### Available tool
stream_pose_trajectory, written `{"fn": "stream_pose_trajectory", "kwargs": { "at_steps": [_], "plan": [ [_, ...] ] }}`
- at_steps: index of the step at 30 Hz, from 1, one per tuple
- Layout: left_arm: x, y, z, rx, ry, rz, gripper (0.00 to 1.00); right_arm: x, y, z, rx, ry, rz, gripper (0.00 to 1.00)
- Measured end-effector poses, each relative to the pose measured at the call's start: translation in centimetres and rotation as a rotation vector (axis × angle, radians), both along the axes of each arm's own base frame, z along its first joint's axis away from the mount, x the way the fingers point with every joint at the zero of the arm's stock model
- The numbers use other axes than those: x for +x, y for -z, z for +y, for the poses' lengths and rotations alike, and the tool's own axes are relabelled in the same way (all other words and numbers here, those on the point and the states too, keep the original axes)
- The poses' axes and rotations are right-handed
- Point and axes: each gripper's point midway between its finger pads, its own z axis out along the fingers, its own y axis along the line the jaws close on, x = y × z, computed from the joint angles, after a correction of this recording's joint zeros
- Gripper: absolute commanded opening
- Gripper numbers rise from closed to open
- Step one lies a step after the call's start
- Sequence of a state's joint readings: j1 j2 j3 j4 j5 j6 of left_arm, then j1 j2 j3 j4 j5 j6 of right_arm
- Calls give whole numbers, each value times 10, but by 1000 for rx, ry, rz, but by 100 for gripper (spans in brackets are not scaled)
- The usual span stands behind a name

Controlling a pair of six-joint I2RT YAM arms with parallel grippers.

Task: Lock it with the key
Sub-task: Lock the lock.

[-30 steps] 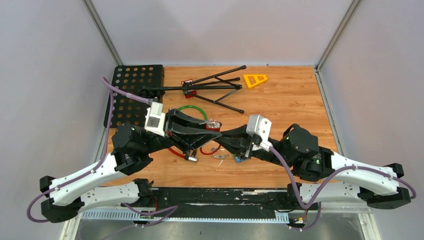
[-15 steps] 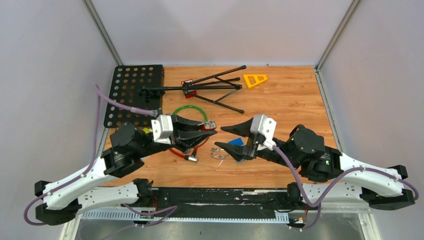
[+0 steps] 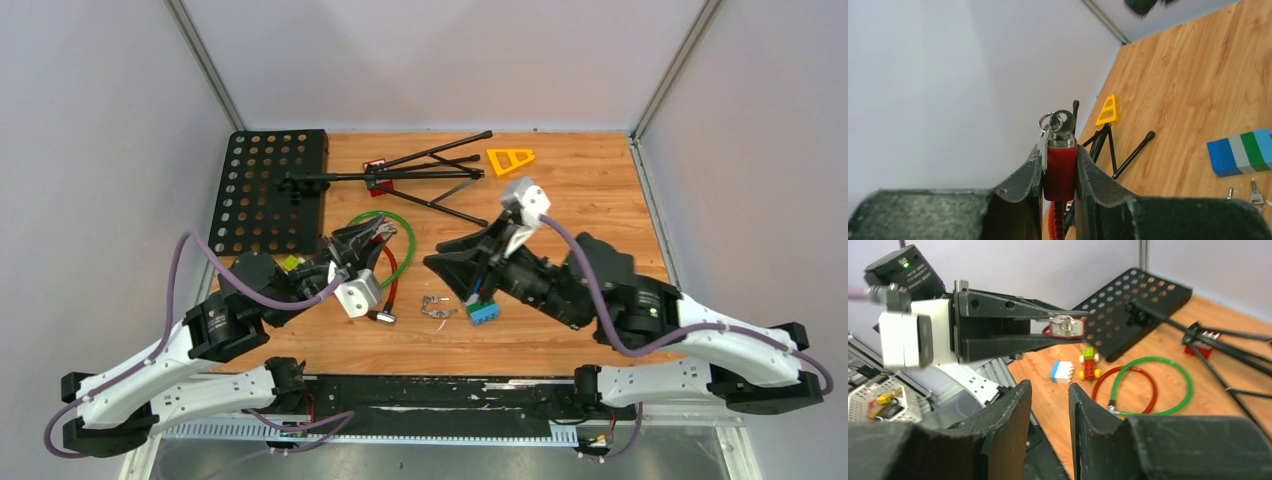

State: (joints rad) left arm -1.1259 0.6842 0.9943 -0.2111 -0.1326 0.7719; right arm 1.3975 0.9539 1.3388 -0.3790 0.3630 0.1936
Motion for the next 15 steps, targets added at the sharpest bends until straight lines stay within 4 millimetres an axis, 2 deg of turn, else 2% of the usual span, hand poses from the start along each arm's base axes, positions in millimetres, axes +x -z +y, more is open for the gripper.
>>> {"fn": "stream_pose_trajectory", "kwargs": {
  "at_steps": [2, 6, 11, 15],
  "plan": [
    [1, 4, -2, 28, -1, -12, 0, 3, 4, 16, 4, 10, 79, 34],
    [-1, 13, -10, 76, 34, -8, 0, 14, 26, 41, -30, 29, 210, 34],
    [-7, 20, -17, 109, 82, 6, 0, 38, 41, 39, -27, 77, 334, 34],
    [-10, 25, -19, 125, 103, 14, 0, 39, 36, 36, 11, 69, 374, 34]
  ]
}}
